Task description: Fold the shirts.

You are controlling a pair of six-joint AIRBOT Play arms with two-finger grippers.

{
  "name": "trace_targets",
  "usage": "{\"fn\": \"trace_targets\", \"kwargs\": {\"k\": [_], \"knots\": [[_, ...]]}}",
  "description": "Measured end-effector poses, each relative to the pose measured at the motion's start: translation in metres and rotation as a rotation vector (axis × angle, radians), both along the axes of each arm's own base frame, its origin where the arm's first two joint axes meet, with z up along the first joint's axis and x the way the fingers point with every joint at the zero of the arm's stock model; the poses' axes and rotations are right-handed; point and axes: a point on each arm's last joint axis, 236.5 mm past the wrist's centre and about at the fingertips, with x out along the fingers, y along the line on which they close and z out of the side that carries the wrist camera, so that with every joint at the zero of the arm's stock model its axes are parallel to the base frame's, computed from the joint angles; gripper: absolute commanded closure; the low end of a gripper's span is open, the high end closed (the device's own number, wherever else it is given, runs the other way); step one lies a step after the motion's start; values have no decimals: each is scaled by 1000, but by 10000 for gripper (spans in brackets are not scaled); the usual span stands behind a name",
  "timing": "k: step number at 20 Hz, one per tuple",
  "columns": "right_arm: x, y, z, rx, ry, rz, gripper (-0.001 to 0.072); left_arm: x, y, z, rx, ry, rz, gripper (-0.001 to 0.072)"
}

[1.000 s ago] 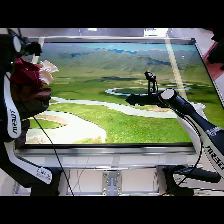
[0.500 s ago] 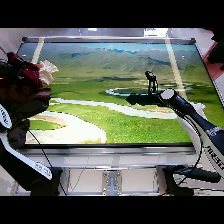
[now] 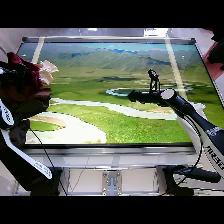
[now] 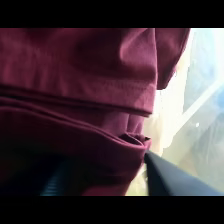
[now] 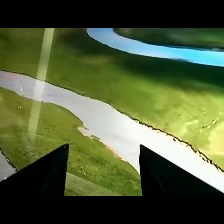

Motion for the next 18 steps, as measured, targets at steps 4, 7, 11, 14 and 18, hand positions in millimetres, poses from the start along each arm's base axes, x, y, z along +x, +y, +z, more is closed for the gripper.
{"fn": "trace_targets", "kwargs": {"k": [4, 7, 11, 14, 18], "knots": [[7, -4, 3, -3, -25, -28, 209, 18, -11, 16, 9, -115, -78, 698], [11, -6, 4, -5, -37, -41, 245, 35, -45, 50, -45, -271, -211, 699], [18, -14, 9, -14, -60, -60, 245, 34, -132, 135, -98, -515, -510, 699], [32, -34, 31, -10, -105, -97, 245, 1, -231, 185, -96, -599, -829, 698], [49, -83, 96, -1, -224, -179, 245, -61, -366, 190, -84, -550, -1238, 699]]}}
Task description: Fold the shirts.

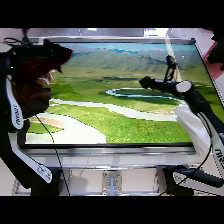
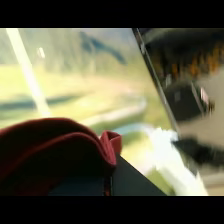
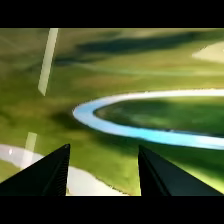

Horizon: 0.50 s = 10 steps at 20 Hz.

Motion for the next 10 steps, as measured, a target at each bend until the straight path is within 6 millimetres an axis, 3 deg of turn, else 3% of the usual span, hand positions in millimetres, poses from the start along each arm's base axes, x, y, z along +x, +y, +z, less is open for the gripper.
{"fn": "trace_targets", "kwargs": {"k": [4, 6, 7, 10], "knots": [[-1, -67, 82, -37, -165, -116, 244, -67, -126, -47, 191, 32, -294, 698], [-11, -98, 112, -75, -225, -174, 244, -101, -181, -75, 277, 38, -411, 698], [-17, -113, 124, -99, -249, -202, 244, -116, -203, -91, 318, 45, -459, 698], [-32, -144, 133, -165, -252, -245, 244, -164, -272, -127, 376, 50, -574, 698]]}}
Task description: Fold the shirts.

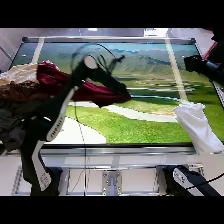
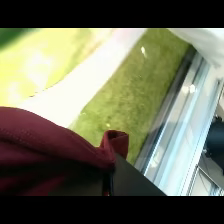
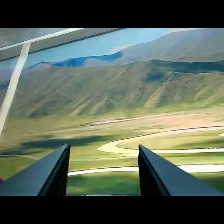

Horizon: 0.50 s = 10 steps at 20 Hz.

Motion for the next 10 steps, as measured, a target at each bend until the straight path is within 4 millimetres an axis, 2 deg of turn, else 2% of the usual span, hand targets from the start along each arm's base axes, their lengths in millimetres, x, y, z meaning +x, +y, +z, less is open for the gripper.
{"fn": "trace_targets", "kwargs": {"k": [3, 5, 7, 10], "knots": [[-10, -20, -4, -63, 31, -31, 244, -36, -52, -29, 24, 2, -49, 700], [-14, -28, -7, -93, 49, -40, 244, -56, -82, -39, 1, 10, -60, 700], [-16, -32, -8, -109, 57, -47, 244, -66, -106, -36, -50, 30, -44, 700], [-18, -34, -10, -121, 65, -50, 244, -73, -131, -17, -146, 55, -17, 701]]}}
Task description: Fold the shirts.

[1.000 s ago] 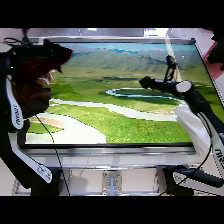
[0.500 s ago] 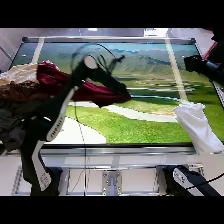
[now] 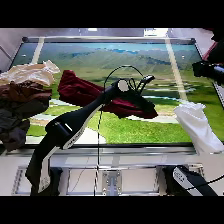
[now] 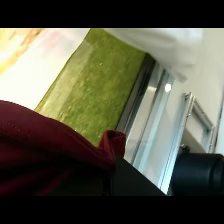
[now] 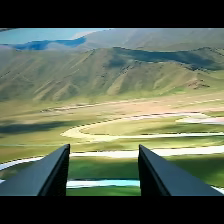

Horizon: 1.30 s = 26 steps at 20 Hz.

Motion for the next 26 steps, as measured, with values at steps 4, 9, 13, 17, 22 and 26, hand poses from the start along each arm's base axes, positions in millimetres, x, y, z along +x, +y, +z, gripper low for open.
{"fn": "trace_targets", "kwargs": {"k": [4, 9, 13, 17, 22, 26], "knots": [[-1, -2, -1, -7, 5, -3, 244, -8, -12, 17, -57, 25, -7, 698], [-5, 3, -8, 0, 38, 17, 243, 8, -1, 34, -97, 6, -8, 101], [-20, 25, -35, 63, 153, 89, 244, 104, 68, 89, -158, -106, 194, 101], [-55, 74, -108, 181, 381, 219, 244, 202, 208, 133, -94, -224, 467, 101], [-99, 125, -203, 292, 595, 259, 244, 239, 391, 75, 258, -117, 740, 101], [-109, 147, -228, 354, 625, 241, 244, 224, 463, 12, 442, 50, 823, 101]]}}
